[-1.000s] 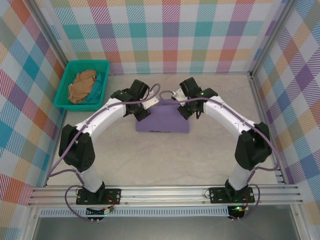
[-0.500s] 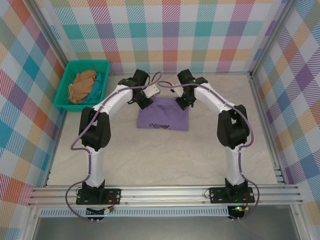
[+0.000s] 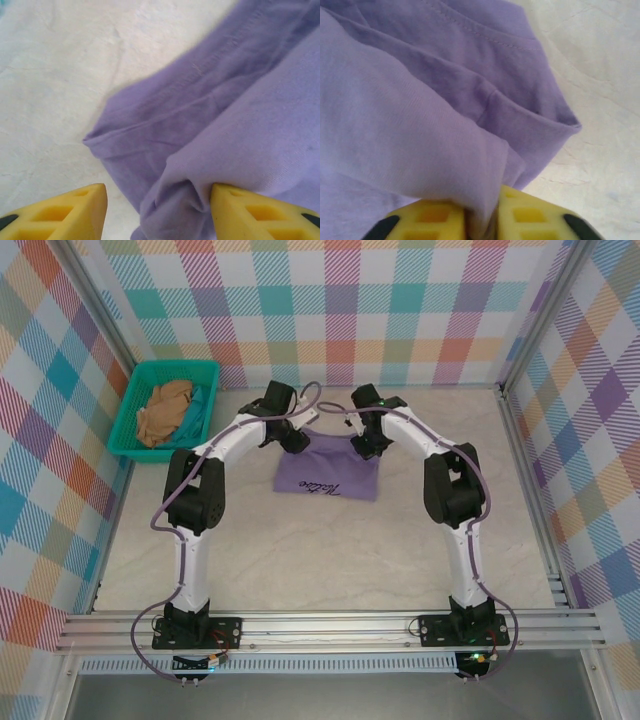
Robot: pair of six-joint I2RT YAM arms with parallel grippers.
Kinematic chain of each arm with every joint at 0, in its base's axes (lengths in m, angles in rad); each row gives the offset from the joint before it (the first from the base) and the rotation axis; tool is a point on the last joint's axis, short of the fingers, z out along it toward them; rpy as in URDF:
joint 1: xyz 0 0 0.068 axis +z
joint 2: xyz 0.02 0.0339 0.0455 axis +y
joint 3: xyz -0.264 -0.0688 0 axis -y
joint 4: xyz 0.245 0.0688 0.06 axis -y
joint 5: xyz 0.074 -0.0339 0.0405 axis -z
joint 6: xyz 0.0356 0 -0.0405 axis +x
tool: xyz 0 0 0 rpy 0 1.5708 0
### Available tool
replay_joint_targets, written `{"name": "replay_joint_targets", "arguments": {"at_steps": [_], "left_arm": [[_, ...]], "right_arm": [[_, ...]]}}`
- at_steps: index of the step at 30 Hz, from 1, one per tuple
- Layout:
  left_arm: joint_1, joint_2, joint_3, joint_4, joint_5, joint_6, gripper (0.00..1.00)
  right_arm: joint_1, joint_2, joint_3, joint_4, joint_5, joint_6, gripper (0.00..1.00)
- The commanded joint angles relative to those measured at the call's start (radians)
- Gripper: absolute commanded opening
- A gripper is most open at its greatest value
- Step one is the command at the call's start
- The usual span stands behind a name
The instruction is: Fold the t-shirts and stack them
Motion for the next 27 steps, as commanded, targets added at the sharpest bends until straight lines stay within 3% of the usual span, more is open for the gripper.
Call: {"name": "replay_joint_targets", "arguments": {"at_steps": [1,3,6,10,12,16,18,23,27], "left_arm": [[0.005,-0.109,-0.095,0.247,-0.077,-0.085,0.59],[0.005,-0.163,-0.174,0.349,-0.142,-0.13,0.64],[0.005,-0.258,-0.284,0.418,-0.178,-0.183,0.74],[0.005,-0.371,-0.401,0.415,-0.188,-0.252,0.75],[0.005,-0.399,-0.432,0.397,-0.182,-0.279,0.69],[0.005,-0.373,-0.406,0.294,-0.084,-0.315,0.39],[0.005,-0.339,-0.367,0.226,-0.057,-0.344,0.31],[0.005,-0.292,-0.297,0.046,-0.063,-0.467,0.35],[0.005,-0.337,-0.366,0.047,-0.047,-0.543,0.42]], "right_arm": [[-0.007,0.009,0.037,0.028,0.124,0.145,0.4],[-0.009,0.005,0.034,0.047,0.164,0.187,0.5],[-0.01,-0.024,-0.001,0.091,0.19,0.233,0.56],[-0.01,-0.098,-0.098,0.168,0.177,0.271,0.62],[-0.01,-0.125,-0.13,0.179,0.161,0.29,0.62],[-0.01,-0.162,-0.171,0.168,0.086,0.359,0.63],[-0.01,-0.169,-0.174,0.131,0.06,0.425,0.67],[-0.016,-0.194,-0.196,0.039,-0.055,0.569,0.67],[-0.016,-0.261,-0.322,0.08,-0.147,0.657,0.62]]}}
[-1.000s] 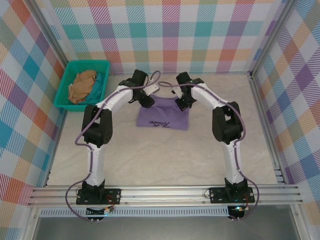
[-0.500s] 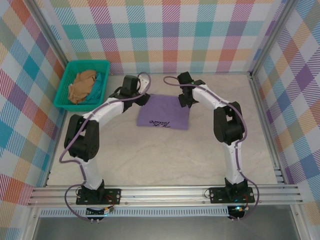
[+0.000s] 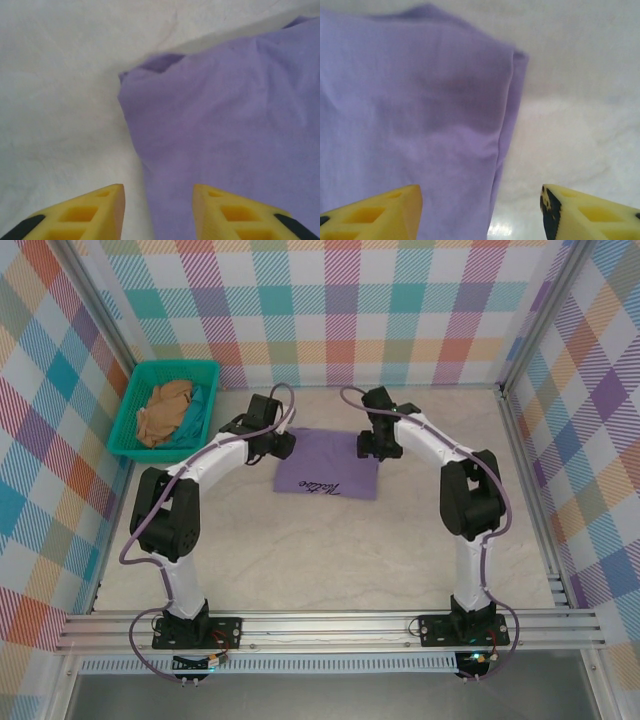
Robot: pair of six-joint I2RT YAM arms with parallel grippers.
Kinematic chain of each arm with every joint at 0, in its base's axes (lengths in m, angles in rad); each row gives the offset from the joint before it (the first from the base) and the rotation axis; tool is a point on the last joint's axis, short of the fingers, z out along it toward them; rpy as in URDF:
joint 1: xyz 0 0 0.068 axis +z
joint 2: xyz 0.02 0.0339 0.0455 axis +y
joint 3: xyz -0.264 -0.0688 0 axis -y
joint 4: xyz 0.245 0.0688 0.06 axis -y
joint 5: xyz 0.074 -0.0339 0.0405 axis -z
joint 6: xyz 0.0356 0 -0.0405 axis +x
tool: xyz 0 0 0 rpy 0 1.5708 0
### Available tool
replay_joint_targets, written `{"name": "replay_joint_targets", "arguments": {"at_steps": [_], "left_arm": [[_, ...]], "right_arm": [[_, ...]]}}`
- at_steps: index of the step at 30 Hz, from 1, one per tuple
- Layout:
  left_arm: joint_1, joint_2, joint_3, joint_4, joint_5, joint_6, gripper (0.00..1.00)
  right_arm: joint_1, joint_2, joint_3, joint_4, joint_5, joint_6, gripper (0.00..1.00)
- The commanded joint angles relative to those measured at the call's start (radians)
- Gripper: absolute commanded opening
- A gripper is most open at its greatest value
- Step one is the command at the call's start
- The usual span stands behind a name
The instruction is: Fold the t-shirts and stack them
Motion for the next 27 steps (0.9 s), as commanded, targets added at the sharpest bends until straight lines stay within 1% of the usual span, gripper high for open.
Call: {"name": "replay_joint_targets", "arguments": {"at_steps": [1,3,5,8,10,13,16,19,21,22,24,27], "left_arm": [[0.005,-0.052,-0.04,-0.066,0.028,-0.115,0.43],[0.005,-0.055,-0.061,-0.086,0.043,-0.154,0.43],[0.003,-0.039,-0.075,-0.098,0.081,-0.197,0.43],[-0.014,-0.006,-0.104,-0.07,0.095,-0.244,0.42],[-0.024,0.018,-0.111,-0.052,0.085,-0.268,0.41],[-0.027,0.072,-0.091,-0.048,0.078,-0.289,0.41],[-0.027,0.157,-0.027,-0.081,0.07,-0.293,0.39],[-0.027,0.253,0.06,-0.127,0.053,-0.286,0.33],[-0.027,0.308,0.108,-0.145,0.027,-0.283,0.32],[-0.026,0.33,0.137,-0.154,0.014,-0.28,0.32],[-0.022,0.377,0.197,-0.18,-0.007,-0.268,0.31],[-0.009,0.45,0.315,-0.242,-0.028,-0.252,0.31]], "right_arm": [[-0.005,-0.081,-0.107,-0.006,-0.131,0.141,0.62],[-0.004,-0.109,-0.177,0.026,-0.17,0.183,0.58],[-0.005,-0.116,-0.226,0.053,-0.207,0.206,0.55],[-0.005,-0.099,-0.27,0.098,-0.245,0.223,0.52],[-0.003,-0.084,-0.279,0.113,-0.254,0.228,0.47],[-0.003,-0.06,-0.275,0.117,-0.233,0.223,0.42],[-0.003,-0.025,-0.255,0.112,-0.205,0.214,0.29],[-0.005,0.029,-0.204,0.099,-0.202,0.199,0.12],[-0.008,0.07,-0.156,0.079,-0.195,0.183,0.05],[-0.013,0.091,-0.13,0.069,-0.189,0.175,0.02],[-0.024,0.127,-0.076,0.048,-0.184,0.161,0.0],[-0.054,0.18,0.018,0.016,-0.173,0.14,0.0]]}}
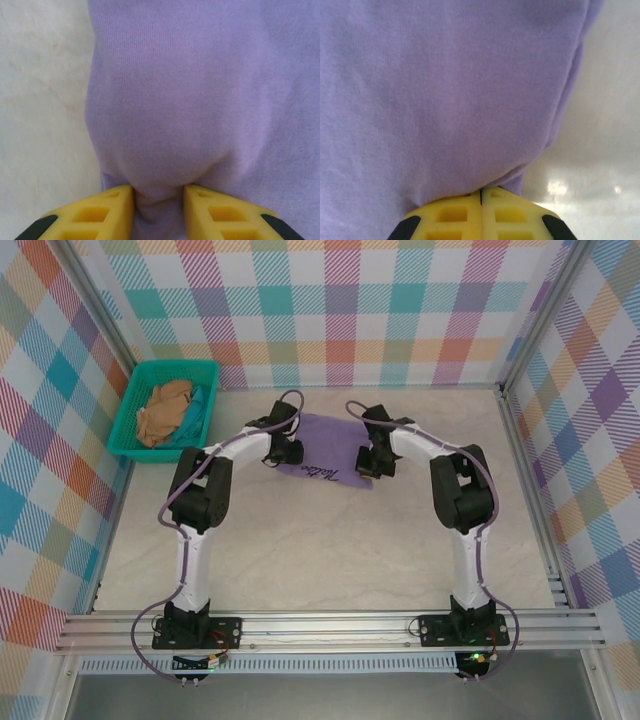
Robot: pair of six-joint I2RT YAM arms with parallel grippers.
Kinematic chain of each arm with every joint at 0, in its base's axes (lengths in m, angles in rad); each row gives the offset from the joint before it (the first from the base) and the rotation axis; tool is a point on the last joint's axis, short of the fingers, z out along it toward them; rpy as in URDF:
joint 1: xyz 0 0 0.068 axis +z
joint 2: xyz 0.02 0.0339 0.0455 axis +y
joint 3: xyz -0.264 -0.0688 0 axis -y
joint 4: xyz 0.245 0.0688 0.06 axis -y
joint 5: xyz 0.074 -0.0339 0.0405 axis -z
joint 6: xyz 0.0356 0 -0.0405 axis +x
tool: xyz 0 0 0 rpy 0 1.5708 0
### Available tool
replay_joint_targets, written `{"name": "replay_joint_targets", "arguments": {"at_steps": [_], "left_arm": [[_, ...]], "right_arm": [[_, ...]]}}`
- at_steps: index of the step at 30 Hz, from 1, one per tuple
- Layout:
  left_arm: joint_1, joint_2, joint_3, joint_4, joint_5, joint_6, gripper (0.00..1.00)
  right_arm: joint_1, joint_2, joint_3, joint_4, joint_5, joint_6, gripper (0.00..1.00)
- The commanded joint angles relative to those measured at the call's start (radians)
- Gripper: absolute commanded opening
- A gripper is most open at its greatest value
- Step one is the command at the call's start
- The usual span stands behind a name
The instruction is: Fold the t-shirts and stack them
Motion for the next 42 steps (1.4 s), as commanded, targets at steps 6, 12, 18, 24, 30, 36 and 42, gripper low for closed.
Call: {"name": "replay_joint_targets", "arguments": {"at_steps": [6,12,18,24,30,36,42], "left_arm": [[0.045,0.231,0.299,-0.211,-0.018,0.051,0.31],[0.076,0.442,0.689,-0.357,0.017,0.087,0.32],[0.091,0.519,0.841,-0.366,0.023,0.09,0.39],[0.093,0.453,0.781,-0.326,0.061,0.089,0.46],[0.096,0.349,0.766,-0.297,0.05,0.093,0.86],[0.096,0.194,0.789,-0.294,0.031,0.111,1.0],[0.096,-0.062,0.64,-0.227,0.042,0.097,1.0]], "right_arm": [[-0.089,0.195,0.303,-0.102,-0.013,-0.081,0.0],[-0.13,0.392,0.639,-0.217,-0.077,-0.119,0.0],[-0.153,0.502,0.824,-0.261,-0.124,-0.107,0.0],[-0.166,0.48,0.817,-0.236,-0.145,-0.128,0.24],[-0.178,0.383,0.806,-0.249,-0.119,-0.192,0.36],[-0.198,0.221,0.743,-0.275,-0.104,-0.253,0.46],[-0.201,-0.039,0.483,-0.199,-0.082,-0.288,0.69]]}}
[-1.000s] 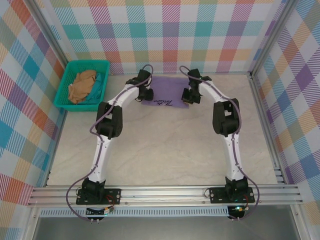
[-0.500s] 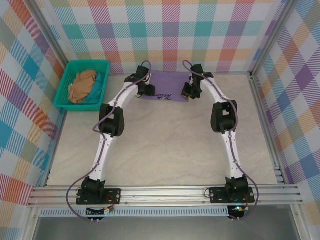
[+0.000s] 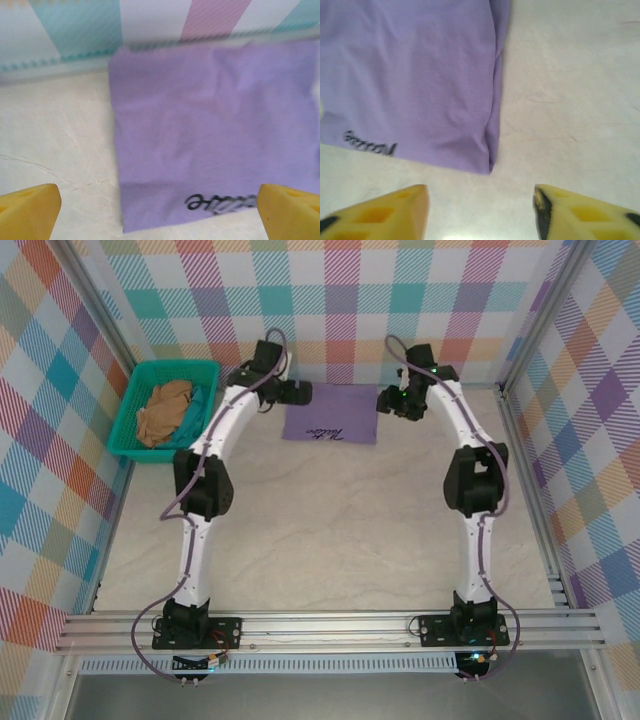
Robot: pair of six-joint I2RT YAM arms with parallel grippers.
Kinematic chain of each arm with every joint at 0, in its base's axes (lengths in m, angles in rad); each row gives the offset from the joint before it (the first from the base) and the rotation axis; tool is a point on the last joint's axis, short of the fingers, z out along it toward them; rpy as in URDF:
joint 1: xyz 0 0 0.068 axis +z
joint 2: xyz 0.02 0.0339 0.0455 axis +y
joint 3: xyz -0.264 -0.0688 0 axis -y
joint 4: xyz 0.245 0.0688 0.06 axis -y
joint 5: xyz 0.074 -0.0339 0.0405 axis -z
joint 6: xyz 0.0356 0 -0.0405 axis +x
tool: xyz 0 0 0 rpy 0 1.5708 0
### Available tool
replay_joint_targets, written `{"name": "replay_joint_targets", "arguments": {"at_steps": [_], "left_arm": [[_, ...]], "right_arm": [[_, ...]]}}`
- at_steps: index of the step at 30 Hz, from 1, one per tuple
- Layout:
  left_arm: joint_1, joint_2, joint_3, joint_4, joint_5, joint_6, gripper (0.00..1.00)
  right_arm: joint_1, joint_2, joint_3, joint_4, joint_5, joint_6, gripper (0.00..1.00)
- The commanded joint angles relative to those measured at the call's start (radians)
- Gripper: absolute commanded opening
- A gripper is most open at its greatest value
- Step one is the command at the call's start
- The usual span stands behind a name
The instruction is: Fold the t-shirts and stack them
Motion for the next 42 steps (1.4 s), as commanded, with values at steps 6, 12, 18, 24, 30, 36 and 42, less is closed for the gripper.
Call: {"name": "replay_joint_targets", "arguments": {"at_steps": [6,12,18,24,30,36,42], "left_arm": [[0.011,-0.539,-0.489,0.235,-0.062,-0.022,1.0],[0.045,-0.964,-1.166,0.648,-0.253,-0.054,1.0],[0.12,-1.238,-1.692,0.957,-0.34,-0.006,1.0],[0.155,-1.224,-1.886,1.143,-0.377,0.024,1.0],[0.156,-1.051,-1.957,1.331,-0.384,0.01,1.0],[0.159,-0.871,-2.017,1.563,-0.343,0.032,1.0],[0.178,-0.76,-1.99,1.608,-0.277,0.04,1.0]], "right_arm": [[0.001,-0.41,-0.454,0.176,0.035,-0.048,0.99],[0.0,-0.664,-0.836,0.399,0.158,-0.117,0.99],[-0.007,-0.819,-1.202,0.718,0.176,-0.251,0.99],[-0.008,-0.922,-1.576,1.156,0.219,-0.306,0.99],[-0.016,-0.915,-1.747,1.366,0.285,-0.323,0.99],[-0.054,-0.945,-1.871,1.646,0.243,-0.37,0.99],[-0.166,-0.756,-1.953,2.002,0.095,-0.287,0.99]]}}
